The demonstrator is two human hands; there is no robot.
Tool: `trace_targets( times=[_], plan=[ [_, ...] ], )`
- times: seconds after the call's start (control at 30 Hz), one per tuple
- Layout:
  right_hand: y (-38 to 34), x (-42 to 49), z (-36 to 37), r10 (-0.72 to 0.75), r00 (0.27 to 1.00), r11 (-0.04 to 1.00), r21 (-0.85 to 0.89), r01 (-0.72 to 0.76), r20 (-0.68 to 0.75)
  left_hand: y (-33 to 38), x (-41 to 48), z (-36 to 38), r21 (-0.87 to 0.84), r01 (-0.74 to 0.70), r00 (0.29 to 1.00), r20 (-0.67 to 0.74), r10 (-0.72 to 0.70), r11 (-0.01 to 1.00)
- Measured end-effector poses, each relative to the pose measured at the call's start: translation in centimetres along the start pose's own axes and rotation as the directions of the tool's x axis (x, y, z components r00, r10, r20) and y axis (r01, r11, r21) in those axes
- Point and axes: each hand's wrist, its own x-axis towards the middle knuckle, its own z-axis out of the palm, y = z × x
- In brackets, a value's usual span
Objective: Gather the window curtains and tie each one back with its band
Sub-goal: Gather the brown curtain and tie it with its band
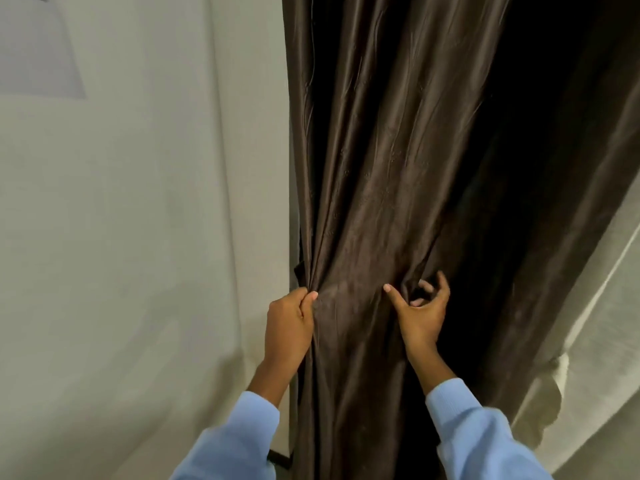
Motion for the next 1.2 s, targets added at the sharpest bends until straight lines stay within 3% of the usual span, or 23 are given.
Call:
trace_targets(
  times=[0.27,0.4,0.5,0.63,0.83,1.2],
  plan=[
    [0.2,0.1,-2.0,-0.078,0.995,0.972,0.225,0.061,0.069,1.1,-0.7,2.1,0.105,0.044,0.996,-0.077,-0.036,0.993],
    [-0.5,-2.2,-3.8,-0.101,0.995,0.953,0.286,0.1,-0.009,1.8,-0.9,2.8,0.202,0.04,0.997,-0.075,-0.026,0.979],
    [-1.6,-4.5,-4.1,-0.205,0.979,0.937,0.286,0.202,-0.021,2.1,-0.5,3.4,0.271,0.052,0.998,-0.047,-0.04,0.961],
    [-3.5,-7.2,-2.3,-0.4,0.916,0.882,0.278,0.38,0.017,2.5,0.1,4.2,0.312,0.02,1.0,0.009,-0.024,0.95],
    [-3.7,-7.7,1.5,-0.579,0.802,0.806,0.249,0.536,0.148,2.4,0.1,4.2,0.161,-0.083,0.992,0.113,0.065,0.983],
    [-1.9,-7.5,5.6,-0.44,0.889,0.898,0.034,0.44,0.125,0.0,1.1,0.5,0.083,-0.16,0.982,0.116,0.15,0.984]
  ],
)
